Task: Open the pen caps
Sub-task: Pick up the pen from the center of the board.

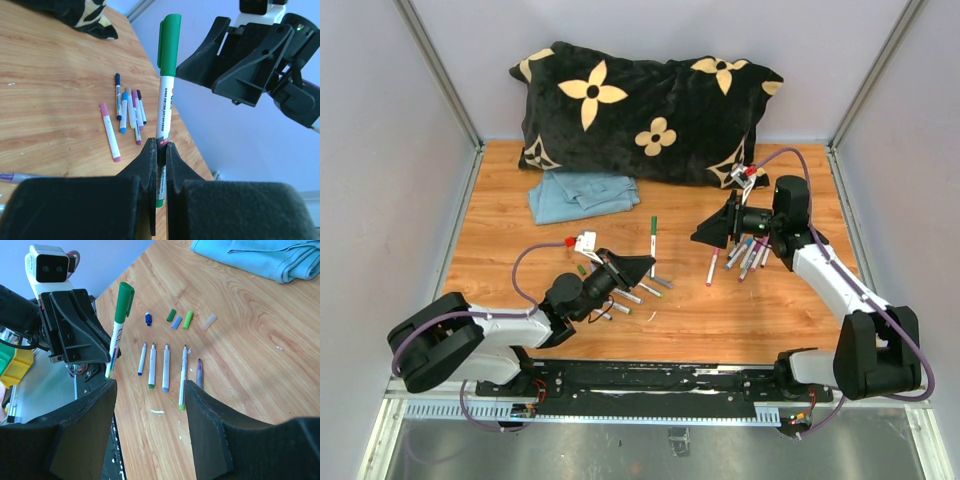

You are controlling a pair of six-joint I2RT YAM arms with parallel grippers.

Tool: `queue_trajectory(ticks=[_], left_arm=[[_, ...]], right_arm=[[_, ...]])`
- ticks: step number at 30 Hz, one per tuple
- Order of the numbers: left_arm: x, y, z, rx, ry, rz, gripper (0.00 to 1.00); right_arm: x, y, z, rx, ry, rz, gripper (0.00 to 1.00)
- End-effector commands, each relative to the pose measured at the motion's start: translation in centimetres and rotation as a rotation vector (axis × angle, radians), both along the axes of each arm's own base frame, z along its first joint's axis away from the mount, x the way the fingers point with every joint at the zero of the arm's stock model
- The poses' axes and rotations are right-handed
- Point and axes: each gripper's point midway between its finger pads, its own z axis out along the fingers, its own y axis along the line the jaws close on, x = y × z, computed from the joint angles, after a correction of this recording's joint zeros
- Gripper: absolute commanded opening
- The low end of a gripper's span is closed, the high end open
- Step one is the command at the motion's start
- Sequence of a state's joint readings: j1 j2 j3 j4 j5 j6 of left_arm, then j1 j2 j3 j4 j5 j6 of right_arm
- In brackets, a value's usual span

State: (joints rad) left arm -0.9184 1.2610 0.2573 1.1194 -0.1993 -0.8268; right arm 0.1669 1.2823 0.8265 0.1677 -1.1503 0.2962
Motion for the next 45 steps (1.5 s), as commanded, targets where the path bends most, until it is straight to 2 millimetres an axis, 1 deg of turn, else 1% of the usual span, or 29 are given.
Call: queue_trajectory(ticks=[1, 5, 9, 16, 23, 30, 33, 40, 45], left_arm=[[0.0, 0.3, 2.7, -0.125, -0.058, 0.005, 0.00], [0.4, 0.3, 2.5, -0.129, -0.041, 0.023, 0.00], [0.8, -0.2, 2.2, -0.128, -0.027, 0.025, 0.00], [1.0, -2.0, 2.8, -0.177, -0.025, -0.012, 0.00], [1.0, -3.4, 2.8, -0.169, -0.024, -0.015, 0.00], [0.8, -4.2, 2.6, -0.169, -0.014, -0.030, 0.00], [0.7, -4.5, 2.6, -0.170, -0.012, -0.042, 0.00], [0.5, -4.5, 2.7, -0.168, -0.015, -0.050, 0.00], [0.2, -4.3, 2.5, -0.149, -0.013, -0.053, 0.01]], right_arm=[[-0.2, 1.1, 0.4, 0.036, -0.001, 0.020, 0.58], [-0.5, 1.7, 0.2, 0.045, 0.012, 0.035, 0.58], [-0.8, 2.4, 0.2, 0.058, 0.029, 0.045, 0.58], [-1.2, 3.4, 0.4, 0.083, 0.020, 0.025, 0.57], [-1.9, 4.8, -0.3, 0.071, 0.036, 0.036, 0.55], [-2.4, 5.8, -0.7, 0.063, 0.059, 0.056, 0.52], [-2.8, 6.2, -0.8, 0.062, 0.061, 0.072, 0.47], [-3.7, 7.0, -0.9, 0.060, 0.060, 0.121, 0.21], [-3.9, 7.2, -0.8, 0.053, 0.055, 0.145, 0.02]])
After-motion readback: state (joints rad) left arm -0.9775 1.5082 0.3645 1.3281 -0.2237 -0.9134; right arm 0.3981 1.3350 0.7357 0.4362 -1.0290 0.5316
